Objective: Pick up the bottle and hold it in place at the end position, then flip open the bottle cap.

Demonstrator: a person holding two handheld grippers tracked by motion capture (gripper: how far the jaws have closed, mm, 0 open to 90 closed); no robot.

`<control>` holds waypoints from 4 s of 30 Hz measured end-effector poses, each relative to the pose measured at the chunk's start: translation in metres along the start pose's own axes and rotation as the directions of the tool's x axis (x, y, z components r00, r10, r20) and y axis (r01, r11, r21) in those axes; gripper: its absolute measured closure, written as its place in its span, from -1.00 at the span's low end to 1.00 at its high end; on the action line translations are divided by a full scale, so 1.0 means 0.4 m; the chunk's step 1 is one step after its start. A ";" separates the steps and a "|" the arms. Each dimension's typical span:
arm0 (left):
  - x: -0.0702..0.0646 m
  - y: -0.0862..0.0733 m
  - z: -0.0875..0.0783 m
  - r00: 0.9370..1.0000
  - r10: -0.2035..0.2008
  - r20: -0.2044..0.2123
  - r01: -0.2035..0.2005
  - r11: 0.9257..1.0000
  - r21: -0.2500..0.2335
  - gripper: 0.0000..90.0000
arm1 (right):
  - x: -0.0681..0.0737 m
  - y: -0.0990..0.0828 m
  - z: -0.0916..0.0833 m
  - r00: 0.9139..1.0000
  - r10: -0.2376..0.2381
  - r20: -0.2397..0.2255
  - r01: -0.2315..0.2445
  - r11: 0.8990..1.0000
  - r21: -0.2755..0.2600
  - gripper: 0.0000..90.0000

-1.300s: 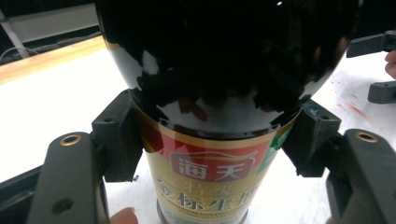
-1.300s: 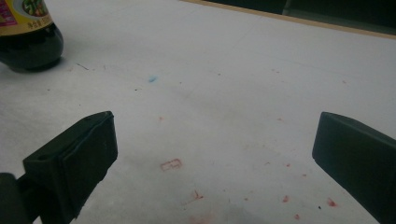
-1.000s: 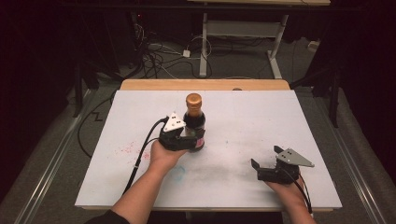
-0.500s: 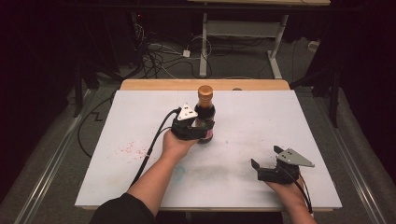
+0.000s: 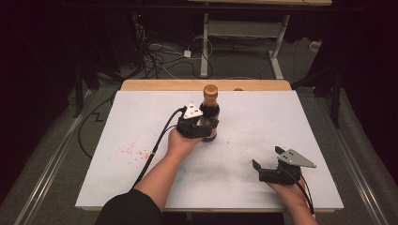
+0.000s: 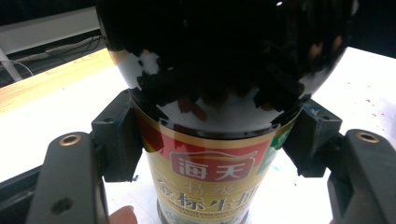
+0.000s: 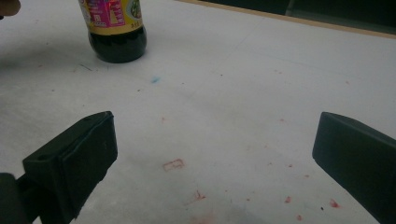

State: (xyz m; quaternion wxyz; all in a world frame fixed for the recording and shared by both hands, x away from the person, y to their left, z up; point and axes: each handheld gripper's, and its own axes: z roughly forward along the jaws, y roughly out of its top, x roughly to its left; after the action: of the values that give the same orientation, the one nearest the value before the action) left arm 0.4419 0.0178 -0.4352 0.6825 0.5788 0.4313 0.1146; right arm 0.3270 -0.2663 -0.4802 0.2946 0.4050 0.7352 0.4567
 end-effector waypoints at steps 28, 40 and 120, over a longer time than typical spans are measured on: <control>0.022 0.006 -0.010 0.999 -0.016 0.052 0.015 1.000 0.027 -0.38 | -0.010 0.001 -0.004 0.999 0.029 -0.032 -0.030 0.999 -0.014 -0.81; 0.022 0.007 -0.008 0.999 -0.020 0.050 0.019 1.000 0.025 -0.39 | 0.013 0.062 0.000 0.997 -0.009 -0.079 0.008 1.000 -0.017 0.12; 0.029 0.008 -0.014 0.996 -0.015 0.092 0.011 0.999 0.046 -0.35 | 0.117 0.466 0.167 0.965 -0.154 -0.214 0.126 0.982 -0.137 1.00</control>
State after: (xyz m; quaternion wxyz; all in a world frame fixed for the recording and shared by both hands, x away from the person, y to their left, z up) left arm 0.4460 0.0302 -0.4372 0.6893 0.5959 0.4055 0.0733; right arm 0.4181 -0.1495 -0.3408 0.2659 0.2792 0.7612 0.5214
